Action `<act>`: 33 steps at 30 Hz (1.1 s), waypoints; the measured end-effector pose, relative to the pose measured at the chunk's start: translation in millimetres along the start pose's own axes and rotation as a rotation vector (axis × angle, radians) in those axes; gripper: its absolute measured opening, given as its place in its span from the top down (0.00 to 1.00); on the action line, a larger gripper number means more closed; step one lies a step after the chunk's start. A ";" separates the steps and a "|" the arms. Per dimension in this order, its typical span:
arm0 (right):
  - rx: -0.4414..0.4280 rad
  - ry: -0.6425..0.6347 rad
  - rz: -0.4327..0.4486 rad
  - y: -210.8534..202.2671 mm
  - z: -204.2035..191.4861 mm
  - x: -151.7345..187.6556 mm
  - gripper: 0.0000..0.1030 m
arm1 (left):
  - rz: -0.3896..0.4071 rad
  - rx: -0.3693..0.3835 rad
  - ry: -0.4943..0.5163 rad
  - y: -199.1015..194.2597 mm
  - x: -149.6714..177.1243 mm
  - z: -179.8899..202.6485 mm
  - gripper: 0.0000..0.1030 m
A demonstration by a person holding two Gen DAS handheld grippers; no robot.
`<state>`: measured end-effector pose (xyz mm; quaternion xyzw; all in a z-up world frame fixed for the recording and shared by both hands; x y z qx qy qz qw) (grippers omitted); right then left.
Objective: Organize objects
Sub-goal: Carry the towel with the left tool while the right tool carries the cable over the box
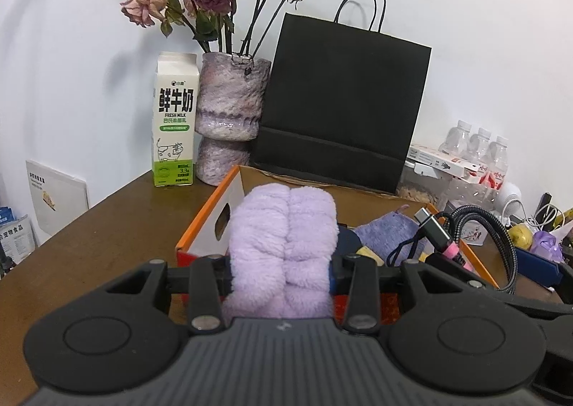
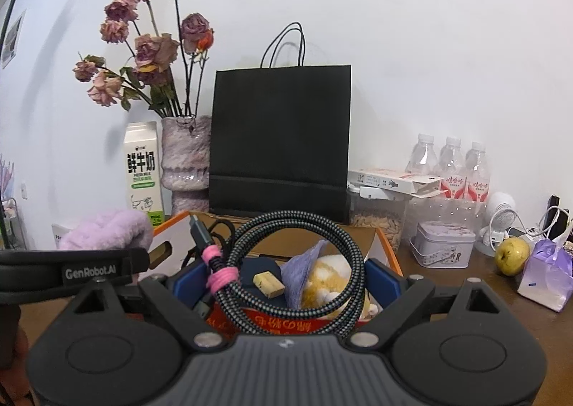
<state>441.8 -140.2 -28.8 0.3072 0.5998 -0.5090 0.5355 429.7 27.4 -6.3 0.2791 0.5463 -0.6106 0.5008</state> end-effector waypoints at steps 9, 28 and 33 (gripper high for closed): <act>0.004 0.009 -0.001 30.5 6.5 -5.5 0.11 | 0.001 -0.004 0.005 28.9 -9.4 5.1 0.62; 0.018 0.018 -0.001 83.2 19.2 -15.1 0.11 | -0.009 -0.014 0.010 78.5 -28.3 12.9 0.62; 0.018 0.015 -0.003 96.3 21.8 -16.5 0.11 | -0.008 -0.017 0.011 87.5 -31.2 13.8 0.62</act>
Point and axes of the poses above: each gripper's, at about its wrist camera, not at the fingertips, and y roughly the way its jaws point, z to its right, x to its underside, the point moved 1 cm from there along y, roughly the way its jaws point, and after that the axes turned 5 degrees about -y, right-handed, at the moved point
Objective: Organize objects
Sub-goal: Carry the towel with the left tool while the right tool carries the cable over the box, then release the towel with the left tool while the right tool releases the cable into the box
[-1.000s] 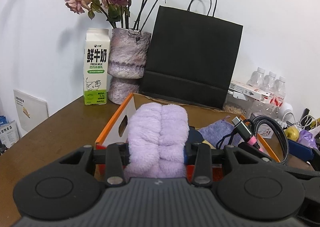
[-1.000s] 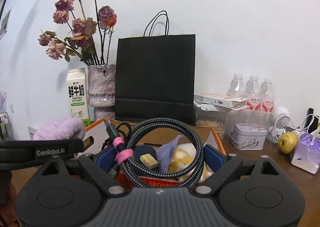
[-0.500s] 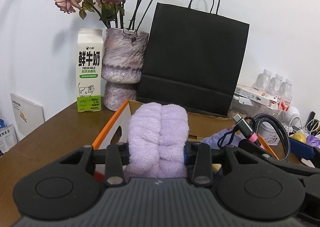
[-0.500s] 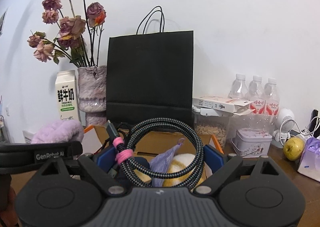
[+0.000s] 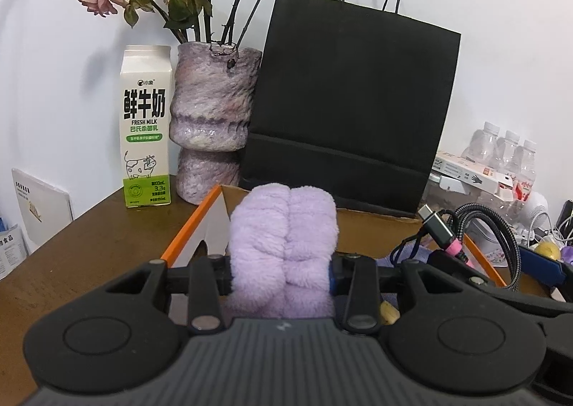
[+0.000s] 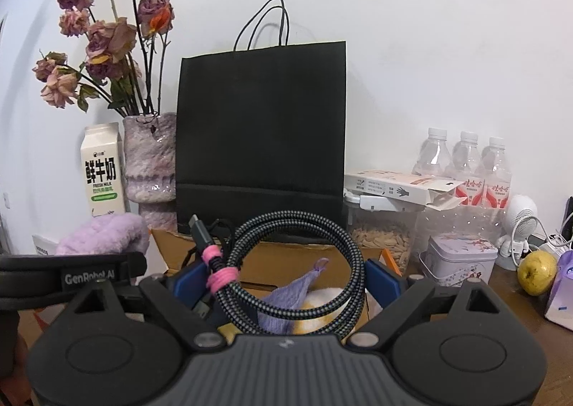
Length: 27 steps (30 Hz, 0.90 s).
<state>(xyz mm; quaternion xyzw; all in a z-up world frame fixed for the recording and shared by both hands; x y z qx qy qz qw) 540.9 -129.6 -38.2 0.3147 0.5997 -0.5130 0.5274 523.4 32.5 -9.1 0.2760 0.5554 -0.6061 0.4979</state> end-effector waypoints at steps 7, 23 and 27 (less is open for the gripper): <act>0.005 -0.001 -0.008 17.0 1.6 -1.0 0.11 | -0.002 -0.003 0.005 17.6 -6.1 2.2 0.62; 0.007 0.003 -0.053 39.4 5.9 -0.8 0.09 | 0.004 -0.003 0.032 39.3 -11.3 4.2 0.49; 0.018 -0.003 -0.054 38.1 5.7 0.0 0.04 | 0.038 -0.025 0.018 36.1 -11.4 0.5 0.07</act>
Point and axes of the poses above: each gripper's, at about its wrist camera, not at the fingertips, and y roughly the way its jaws point, z to its right, x to its underside, the point moved 1 cm from there along y, roughly the way its jaws point, and after that the axes turned 5 degrees about -y, right-handed, at the moved point
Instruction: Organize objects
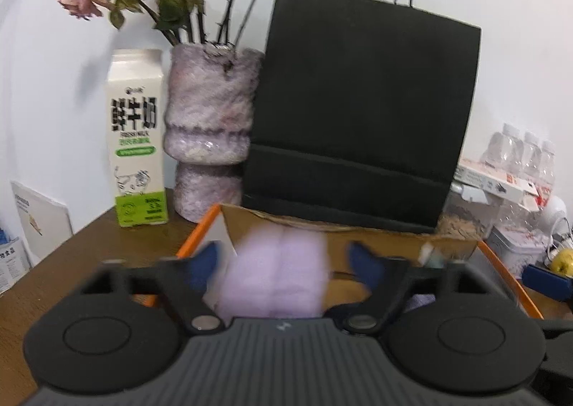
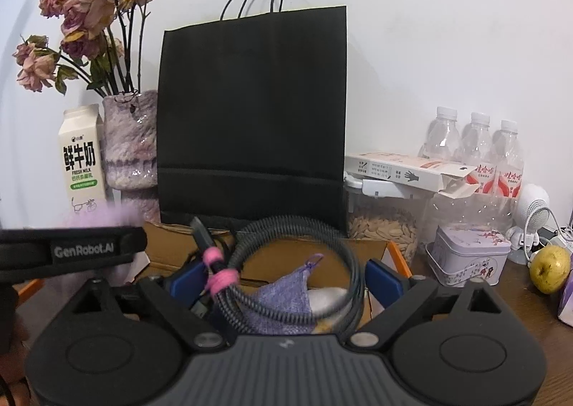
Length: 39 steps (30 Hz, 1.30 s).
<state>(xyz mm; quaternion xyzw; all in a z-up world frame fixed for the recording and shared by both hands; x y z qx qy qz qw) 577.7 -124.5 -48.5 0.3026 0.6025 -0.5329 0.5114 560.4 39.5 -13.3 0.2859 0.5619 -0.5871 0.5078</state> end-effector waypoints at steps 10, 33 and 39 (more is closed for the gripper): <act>0.011 0.022 0.006 -4.7 3.8 0.0 0.00 | 0.058 0.004 -0.041 -10.1 -5.3 -7.8 0.00; 0.002 -0.009 0.040 -35.2 -3.3 -0.2 0.00 | 0.102 0.014 -0.024 -42.9 -3.2 -14.1 0.00; 0.004 -0.025 0.055 -57.7 -4.6 4.4 0.00 | 0.127 0.015 -0.002 -65.6 2.1 -16.2 0.00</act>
Point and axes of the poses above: each gripper's, at about its wrist camera, not at the fingertips, and y roughly the way its jaws point, z to its right, x to its underside, the point moved 1 cm from there along y, roughly the way its jaws point, and after that the axes turned 5 degrees about -y, right-handed, at the moved point
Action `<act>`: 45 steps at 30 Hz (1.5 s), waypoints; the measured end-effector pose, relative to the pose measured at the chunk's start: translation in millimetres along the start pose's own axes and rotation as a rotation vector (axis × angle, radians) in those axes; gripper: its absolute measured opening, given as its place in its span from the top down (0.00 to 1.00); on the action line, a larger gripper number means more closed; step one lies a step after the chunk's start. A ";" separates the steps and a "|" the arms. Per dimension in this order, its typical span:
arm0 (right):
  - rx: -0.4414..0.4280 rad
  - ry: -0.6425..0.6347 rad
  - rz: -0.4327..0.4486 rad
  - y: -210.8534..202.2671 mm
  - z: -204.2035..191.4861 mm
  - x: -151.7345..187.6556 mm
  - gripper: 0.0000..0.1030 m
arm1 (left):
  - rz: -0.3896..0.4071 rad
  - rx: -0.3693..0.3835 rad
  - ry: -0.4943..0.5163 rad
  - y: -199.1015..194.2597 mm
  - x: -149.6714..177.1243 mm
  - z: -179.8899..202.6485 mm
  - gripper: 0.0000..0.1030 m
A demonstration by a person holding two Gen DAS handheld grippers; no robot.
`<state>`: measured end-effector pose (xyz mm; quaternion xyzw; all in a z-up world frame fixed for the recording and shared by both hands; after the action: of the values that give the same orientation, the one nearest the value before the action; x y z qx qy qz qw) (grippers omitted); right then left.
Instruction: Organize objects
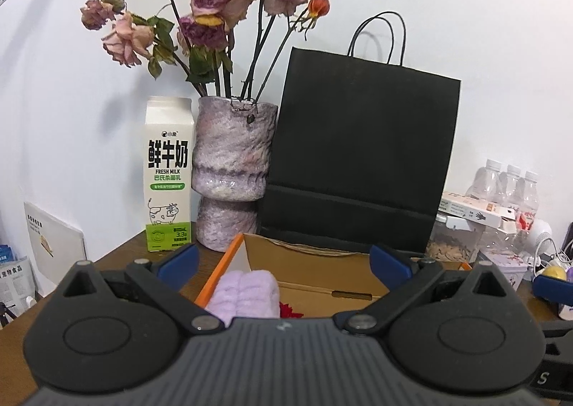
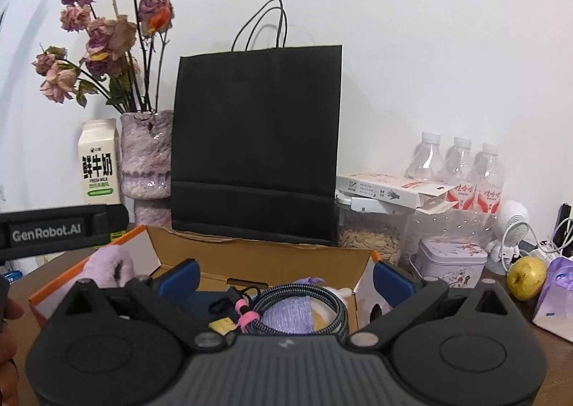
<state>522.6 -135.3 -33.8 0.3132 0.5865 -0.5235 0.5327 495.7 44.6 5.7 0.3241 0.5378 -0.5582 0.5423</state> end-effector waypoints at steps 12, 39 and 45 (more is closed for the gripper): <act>-0.006 0.011 -0.002 -52.9 -0.7 12.4 0.00 | -0.001 0.014 0.007 -50.5 10.5 -8.5 0.00; -0.056 0.003 0.016 -197.7 -26.6 25.2 0.00 | -0.047 0.059 0.014 -190.0 22.1 -33.0 0.00; -0.060 -0.003 0.016 -232.3 -32.2 31.5 0.00 | -0.066 0.068 0.024 -223.0 25.8 -40.0 0.00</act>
<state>290.8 -170.1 -2.4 0.3011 0.5986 -0.5020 0.5469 268.9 38.9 28.4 0.3311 0.5354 -0.5897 0.5060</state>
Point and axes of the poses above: each gripper's, at about its wrist camera, not at the fingertips, and y roughly the way its jaws point, z to its right, x to its underside, the point moved 1 cm from there along y, roughly the way its jaws point, and after that the axes turned 5 degrees about -y, right-handed, at the moved point
